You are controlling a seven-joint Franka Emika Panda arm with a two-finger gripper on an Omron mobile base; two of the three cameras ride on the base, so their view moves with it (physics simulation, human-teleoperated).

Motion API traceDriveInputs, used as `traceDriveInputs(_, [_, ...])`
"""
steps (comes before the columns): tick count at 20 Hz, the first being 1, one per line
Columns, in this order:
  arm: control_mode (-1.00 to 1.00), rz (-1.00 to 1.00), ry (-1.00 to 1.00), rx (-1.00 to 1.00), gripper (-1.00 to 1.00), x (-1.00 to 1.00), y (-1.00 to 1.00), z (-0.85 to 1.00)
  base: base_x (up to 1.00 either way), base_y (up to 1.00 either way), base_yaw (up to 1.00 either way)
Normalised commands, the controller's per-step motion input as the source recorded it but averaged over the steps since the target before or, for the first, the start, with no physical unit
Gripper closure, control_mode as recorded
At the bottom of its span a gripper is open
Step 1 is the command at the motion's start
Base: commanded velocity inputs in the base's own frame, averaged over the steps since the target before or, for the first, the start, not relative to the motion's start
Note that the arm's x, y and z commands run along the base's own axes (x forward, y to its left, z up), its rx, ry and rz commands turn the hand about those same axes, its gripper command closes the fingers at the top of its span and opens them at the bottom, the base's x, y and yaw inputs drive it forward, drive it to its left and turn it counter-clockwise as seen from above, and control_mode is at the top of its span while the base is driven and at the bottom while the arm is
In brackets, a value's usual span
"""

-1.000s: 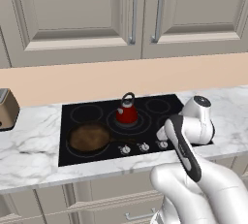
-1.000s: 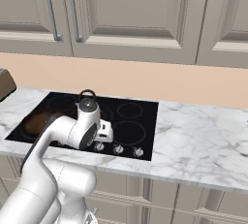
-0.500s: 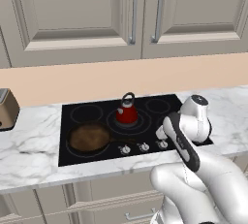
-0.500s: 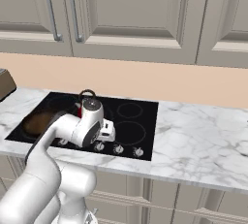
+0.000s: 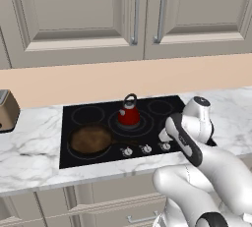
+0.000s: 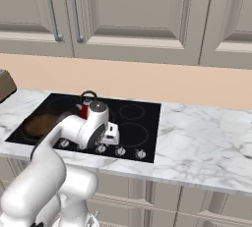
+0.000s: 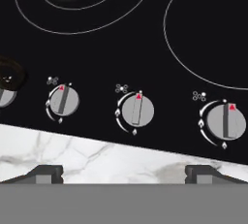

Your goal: Pick the kettle from the counter and place it on a stove burner. Then turn the burner on.

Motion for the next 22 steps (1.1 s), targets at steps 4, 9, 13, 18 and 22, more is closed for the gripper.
traceDriveInputs(4, [-1.0, 0.0, 0.0, 0.0, -1.0, 0.09, 0.0, -0.36, 0.0, 0.0, 0.0])
traceDriveInputs(9, [-1.0, 0.0, 0.0, 0.0, -1.0, 0.12, 0.0, -0.45, 0.0, 0.0, 0.0])
traceDriveInputs(13, [-1.0, 0.0, 0.0, 0.0, -1.0, 0.08, 0.0, -0.5, 0.0, 0.0, 0.0])
traceDriveInputs(18, [-1.0, 0.0, 0.0, 0.0, -1.0, 0.02, 0.04, -0.28, 0.0, 0.0, 0.0])
traceDriveInputs(22, [-1.0, 0.0, 0.0, 0.0, -1.0, 0.0, 0.14, -0.01, 0.0, 0.0, 0.0])
